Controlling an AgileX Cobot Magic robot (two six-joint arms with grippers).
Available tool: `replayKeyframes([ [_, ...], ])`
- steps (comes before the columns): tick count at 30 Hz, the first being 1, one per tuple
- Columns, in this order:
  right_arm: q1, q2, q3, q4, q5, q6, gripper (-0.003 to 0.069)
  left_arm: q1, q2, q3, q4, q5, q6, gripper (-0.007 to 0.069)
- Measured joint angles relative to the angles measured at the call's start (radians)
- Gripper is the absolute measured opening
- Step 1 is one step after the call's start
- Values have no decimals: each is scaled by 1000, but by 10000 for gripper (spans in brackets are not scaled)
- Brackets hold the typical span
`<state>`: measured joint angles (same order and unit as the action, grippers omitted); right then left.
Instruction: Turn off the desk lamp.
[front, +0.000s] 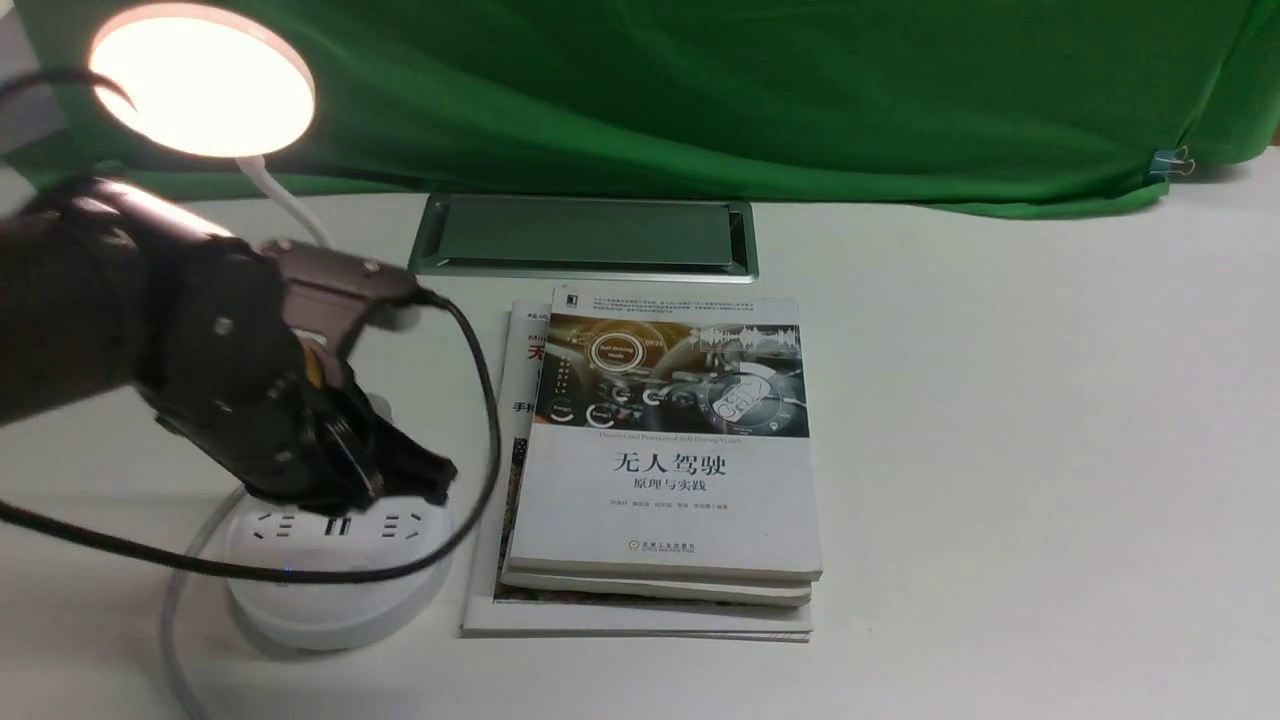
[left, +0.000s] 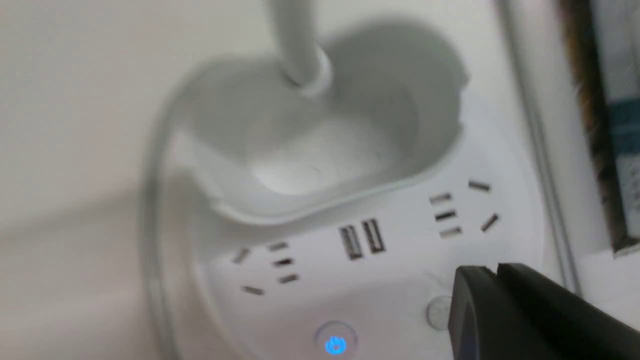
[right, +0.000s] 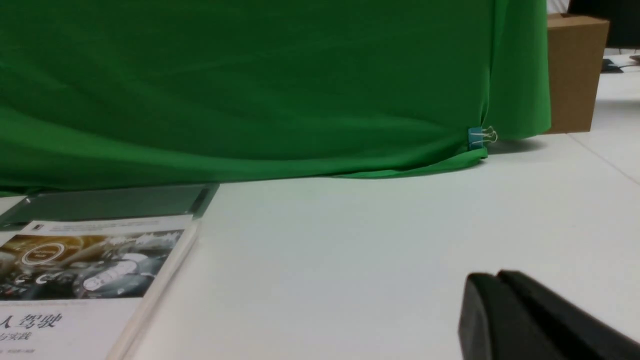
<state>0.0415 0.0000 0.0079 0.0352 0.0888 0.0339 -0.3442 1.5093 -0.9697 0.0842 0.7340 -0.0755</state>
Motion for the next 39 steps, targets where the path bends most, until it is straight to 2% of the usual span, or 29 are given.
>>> replayKeyframes([
  [6,0,0,0,0,0,0,36,60,-18,10,-103,-6,88,19],
  [12,0,0,0,0,0,0,36,67,20,86,-198,-66,129,19],
  [17,0,0,0,0,0,0,36,67,95,148,-212,-155,130,19],
  [24,0,0,0,0,0,0,36,67,52,152,-218,-151,128,19],
  [28,0,0,0,0,0,0,36,67,-63,171,-218,-76,119,19],
  [31,0,0,0,0,0,0,36,67,-305,171,-222,-60,105,19],
  [39,0,0,0,0,0,0,36,67,-823,230,-229,-128,109,19],
])
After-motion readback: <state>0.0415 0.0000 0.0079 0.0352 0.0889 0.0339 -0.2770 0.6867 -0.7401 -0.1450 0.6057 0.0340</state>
